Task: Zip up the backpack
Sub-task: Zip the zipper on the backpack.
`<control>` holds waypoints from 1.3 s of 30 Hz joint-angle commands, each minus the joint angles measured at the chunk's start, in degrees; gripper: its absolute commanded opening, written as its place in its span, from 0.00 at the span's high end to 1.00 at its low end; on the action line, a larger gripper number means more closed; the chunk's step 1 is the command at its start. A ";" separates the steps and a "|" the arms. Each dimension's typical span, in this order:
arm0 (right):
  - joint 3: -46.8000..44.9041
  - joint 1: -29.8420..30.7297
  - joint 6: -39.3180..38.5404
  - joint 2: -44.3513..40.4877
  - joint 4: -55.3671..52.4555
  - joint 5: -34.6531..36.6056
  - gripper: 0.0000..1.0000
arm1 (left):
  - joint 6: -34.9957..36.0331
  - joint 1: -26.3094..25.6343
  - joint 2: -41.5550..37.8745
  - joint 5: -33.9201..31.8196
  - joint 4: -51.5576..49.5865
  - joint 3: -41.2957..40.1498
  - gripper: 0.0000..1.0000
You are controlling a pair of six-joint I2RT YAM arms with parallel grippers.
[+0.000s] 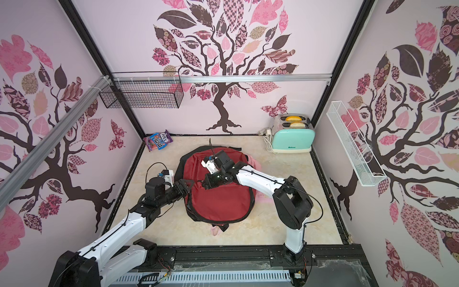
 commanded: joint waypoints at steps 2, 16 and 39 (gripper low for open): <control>2.24 0.33 -0.76 -0.59 -0.83 -2.65 1.00 | 1.79 0.32 0.26 0.07 1.49 2.05 0.31; 4.35 0.07 -3.01 -3.10 -5.82 -1.64 1.00 | 4.79 0.18 -3.45 -12.69 -12.13 6.09 0.11; 3.07 -1.68 -2.16 -0.81 -2.98 -5.38 1.00 | 4.86 -2.38 6.95 0.23 3.70 6.28 0.10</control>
